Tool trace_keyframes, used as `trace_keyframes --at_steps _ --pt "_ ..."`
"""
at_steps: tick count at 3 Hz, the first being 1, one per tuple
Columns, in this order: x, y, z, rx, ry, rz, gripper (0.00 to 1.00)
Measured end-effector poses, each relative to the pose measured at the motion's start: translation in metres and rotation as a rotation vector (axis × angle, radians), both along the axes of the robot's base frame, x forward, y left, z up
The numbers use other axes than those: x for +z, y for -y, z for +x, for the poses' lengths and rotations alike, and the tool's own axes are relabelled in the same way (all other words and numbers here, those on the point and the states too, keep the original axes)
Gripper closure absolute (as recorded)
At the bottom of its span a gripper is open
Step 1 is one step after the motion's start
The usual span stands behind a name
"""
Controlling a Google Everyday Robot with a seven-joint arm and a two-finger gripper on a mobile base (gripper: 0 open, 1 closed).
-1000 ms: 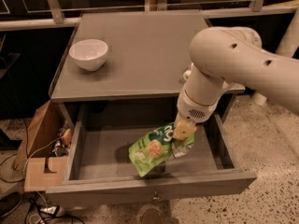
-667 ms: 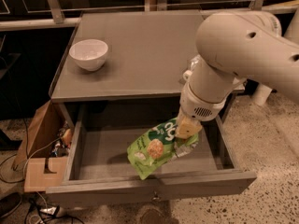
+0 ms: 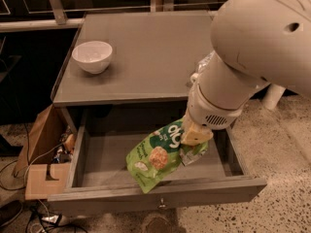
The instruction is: Pick green rice chip bag from top drawer and place on counter
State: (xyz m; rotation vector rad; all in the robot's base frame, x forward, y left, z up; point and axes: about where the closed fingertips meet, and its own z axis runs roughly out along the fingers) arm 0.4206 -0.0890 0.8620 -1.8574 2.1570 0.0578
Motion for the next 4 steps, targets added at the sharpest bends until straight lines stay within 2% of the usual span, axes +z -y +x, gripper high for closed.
trace_keyframes --at_steps 1,2,3,4 --pt "0.019 -0.007 0.001 0.019 0.013 0.034 1.00" --pt "0.051 -0.022 0.007 0.073 0.060 0.057 1.00" --pt "0.054 -0.022 0.012 0.072 0.063 0.062 1.00" --pt "0.066 -0.029 0.045 0.101 0.072 0.083 1.00"
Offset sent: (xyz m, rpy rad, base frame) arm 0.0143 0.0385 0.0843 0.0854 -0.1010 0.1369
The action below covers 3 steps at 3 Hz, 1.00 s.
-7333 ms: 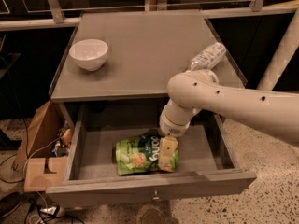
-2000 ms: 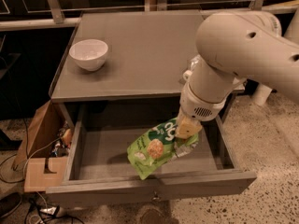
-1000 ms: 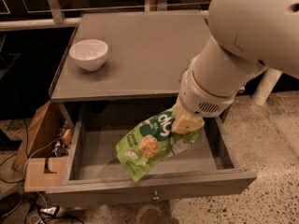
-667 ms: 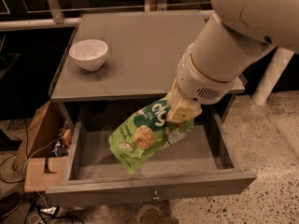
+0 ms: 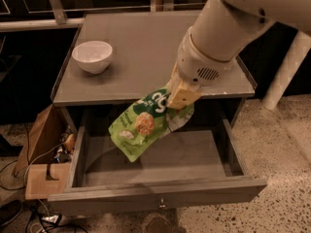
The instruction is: Pick green rice chip bag from top drawer and place on counter
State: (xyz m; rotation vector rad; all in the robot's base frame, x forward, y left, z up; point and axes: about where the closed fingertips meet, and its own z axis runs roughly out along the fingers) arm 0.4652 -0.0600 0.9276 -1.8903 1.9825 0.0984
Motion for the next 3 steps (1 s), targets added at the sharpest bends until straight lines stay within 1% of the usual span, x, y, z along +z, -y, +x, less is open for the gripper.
trace_keyframes --at_steps 1,2,3 --pt "0.006 -0.023 0.058 0.068 -0.008 0.026 1.00" --pt "0.008 -0.024 0.059 0.069 -0.005 0.029 1.00" --pt "0.022 -0.028 0.078 0.086 0.008 0.015 1.00"
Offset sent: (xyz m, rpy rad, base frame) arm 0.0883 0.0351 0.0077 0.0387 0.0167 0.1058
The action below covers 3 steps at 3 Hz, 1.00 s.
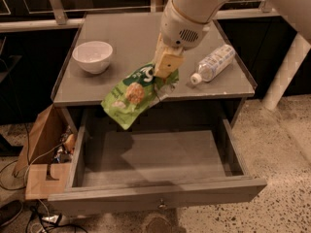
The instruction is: Pick green rice chip bag from top drawer and place on counter
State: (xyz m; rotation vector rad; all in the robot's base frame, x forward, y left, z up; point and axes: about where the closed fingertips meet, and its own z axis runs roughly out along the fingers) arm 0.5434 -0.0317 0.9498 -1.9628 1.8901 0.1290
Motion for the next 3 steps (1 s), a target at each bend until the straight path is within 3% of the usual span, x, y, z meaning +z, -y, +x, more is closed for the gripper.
trace_keyframes --at_steps 1,3 --pt "0.013 -0.009 0.024 0.022 0.015 -0.010 1.00" --pt "0.010 -0.005 0.066 0.031 0.001 -0.020 1.00"
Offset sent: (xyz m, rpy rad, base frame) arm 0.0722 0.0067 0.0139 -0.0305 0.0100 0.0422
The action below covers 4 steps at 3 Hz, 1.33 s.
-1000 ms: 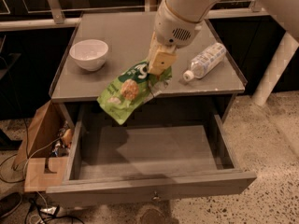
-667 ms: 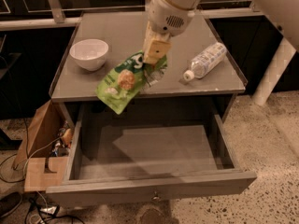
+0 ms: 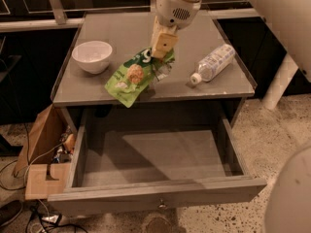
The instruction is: Pick green rice chip bag from top drawer and place on counter
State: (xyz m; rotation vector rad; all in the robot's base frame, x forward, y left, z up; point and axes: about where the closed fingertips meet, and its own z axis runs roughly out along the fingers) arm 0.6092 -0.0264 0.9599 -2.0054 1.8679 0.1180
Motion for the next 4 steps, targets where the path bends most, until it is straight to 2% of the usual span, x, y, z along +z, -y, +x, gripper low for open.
trace_keyframes --at_steps 2,4 --pt "-0.003 0.007 0.036 -0.009 -0.019 0.008 1.00" --pt "-0.002 -0.008 0.069 0.026 -0.007 0.035 1.00"
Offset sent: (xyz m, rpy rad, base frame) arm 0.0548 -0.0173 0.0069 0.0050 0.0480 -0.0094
